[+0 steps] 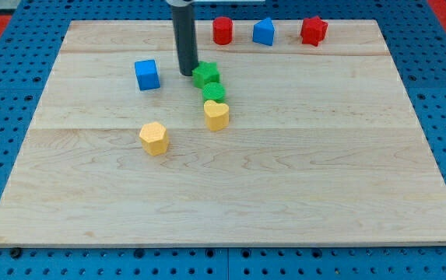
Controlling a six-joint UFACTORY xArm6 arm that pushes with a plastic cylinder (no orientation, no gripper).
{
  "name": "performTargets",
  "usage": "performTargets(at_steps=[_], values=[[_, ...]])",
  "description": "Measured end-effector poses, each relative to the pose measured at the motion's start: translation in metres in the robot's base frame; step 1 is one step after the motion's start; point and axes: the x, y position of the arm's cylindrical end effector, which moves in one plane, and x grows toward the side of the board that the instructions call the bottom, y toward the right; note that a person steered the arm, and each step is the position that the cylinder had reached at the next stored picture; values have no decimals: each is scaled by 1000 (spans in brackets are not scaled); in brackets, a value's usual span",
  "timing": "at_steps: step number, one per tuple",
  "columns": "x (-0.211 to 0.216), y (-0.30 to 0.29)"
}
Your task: Move the blue cube towards the top center
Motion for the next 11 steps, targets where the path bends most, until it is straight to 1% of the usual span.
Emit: performTargets(at_steps=[1,2,3,4,5,6,8,11], values=[[9,-13],[33,-14],[43,-42],[34,-93],[13,-101],[-14,-85],[-31,-80],[-31,-59]])
